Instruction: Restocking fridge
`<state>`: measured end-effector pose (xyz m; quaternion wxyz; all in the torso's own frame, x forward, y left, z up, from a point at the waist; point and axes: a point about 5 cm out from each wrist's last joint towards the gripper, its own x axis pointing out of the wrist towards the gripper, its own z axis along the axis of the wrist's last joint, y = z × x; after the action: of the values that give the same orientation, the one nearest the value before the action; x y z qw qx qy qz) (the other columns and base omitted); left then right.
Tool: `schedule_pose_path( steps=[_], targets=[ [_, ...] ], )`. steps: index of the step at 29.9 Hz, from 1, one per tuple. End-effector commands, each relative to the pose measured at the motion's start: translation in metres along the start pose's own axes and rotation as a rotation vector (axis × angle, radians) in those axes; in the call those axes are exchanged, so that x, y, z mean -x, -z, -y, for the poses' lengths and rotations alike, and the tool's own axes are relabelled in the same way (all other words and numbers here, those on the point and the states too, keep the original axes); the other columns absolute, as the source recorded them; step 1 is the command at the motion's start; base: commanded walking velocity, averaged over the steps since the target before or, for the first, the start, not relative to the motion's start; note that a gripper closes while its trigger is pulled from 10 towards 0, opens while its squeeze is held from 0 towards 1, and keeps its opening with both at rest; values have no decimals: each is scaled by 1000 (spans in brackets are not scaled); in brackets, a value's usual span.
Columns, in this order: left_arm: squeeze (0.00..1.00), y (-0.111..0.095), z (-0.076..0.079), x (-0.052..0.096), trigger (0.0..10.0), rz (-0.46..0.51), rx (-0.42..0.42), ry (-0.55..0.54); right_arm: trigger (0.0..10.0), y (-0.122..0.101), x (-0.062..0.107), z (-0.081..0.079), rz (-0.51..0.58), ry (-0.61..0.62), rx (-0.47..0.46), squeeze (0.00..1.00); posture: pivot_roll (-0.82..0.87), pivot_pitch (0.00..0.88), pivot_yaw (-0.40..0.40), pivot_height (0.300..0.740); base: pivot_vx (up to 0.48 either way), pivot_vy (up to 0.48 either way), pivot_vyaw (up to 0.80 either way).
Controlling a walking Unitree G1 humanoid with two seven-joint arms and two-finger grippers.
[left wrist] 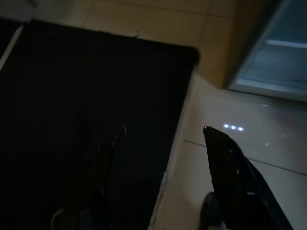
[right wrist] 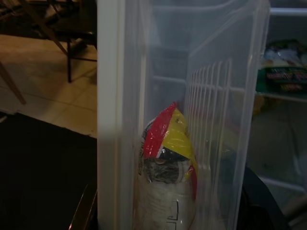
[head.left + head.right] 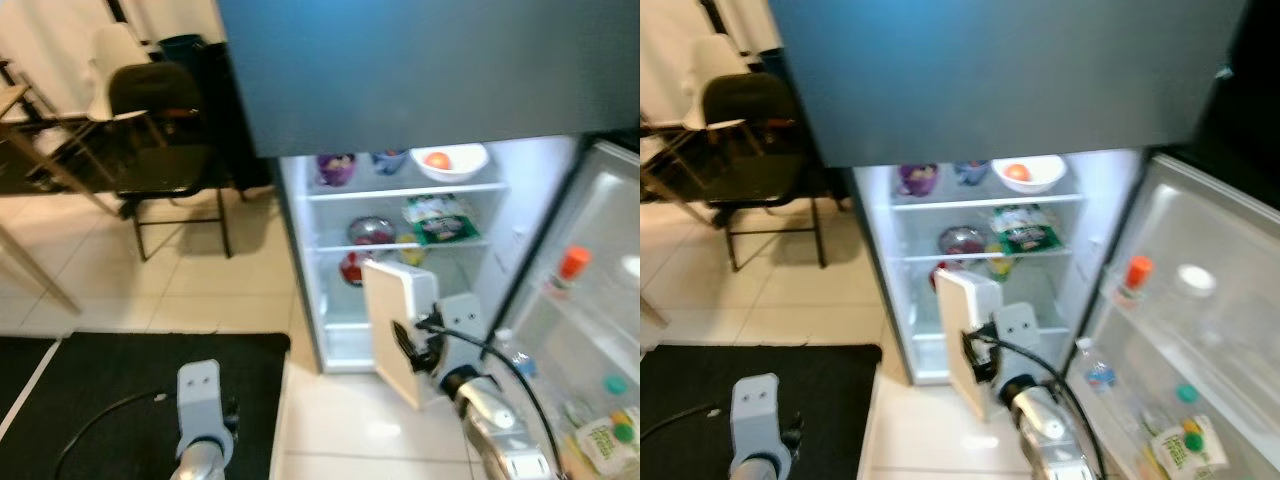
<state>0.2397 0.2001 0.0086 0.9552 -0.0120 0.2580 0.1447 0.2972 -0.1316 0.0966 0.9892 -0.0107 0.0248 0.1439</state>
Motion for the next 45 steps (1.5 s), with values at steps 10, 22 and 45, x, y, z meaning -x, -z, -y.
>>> schedule_pose_path(
  steps=[10,22,45],
  targets=[
    [0,8,-3,0,10000,-42,-17,-20,10000,2,-1,0,-1,20,-36,0,-68,132,56,736,0,0,232],
    [0,6,-1,-2,10000,-43,-13,-22,10000,2,0,-3,-1,5,-36,0,-69,134,57,736,0,0,0],
    [0,5,-3,-4,10000,-42,-15,-46,10000,3,0,-3,-3,-2,-35,0,-71,133,57,736,0,-364,0]
  ],
)
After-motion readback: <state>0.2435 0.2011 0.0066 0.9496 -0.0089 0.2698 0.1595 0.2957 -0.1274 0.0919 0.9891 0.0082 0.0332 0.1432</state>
